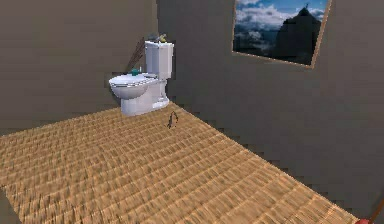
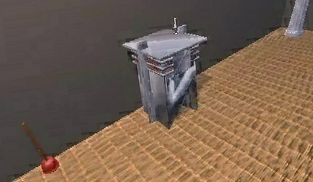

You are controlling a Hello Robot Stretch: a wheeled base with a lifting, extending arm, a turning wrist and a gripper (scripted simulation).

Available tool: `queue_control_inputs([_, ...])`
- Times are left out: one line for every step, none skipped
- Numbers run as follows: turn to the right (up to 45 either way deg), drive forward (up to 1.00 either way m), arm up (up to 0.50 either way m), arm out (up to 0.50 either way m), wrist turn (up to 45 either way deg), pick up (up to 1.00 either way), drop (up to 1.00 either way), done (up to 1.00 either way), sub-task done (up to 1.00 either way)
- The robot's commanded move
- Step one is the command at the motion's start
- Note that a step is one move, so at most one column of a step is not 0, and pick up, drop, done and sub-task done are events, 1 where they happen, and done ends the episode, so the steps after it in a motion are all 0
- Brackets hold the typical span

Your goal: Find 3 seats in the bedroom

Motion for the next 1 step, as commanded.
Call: queue_control_inputs([0.0,0.4,0.0,0.0,0.0,0.0,0.0,0.0,0.0])
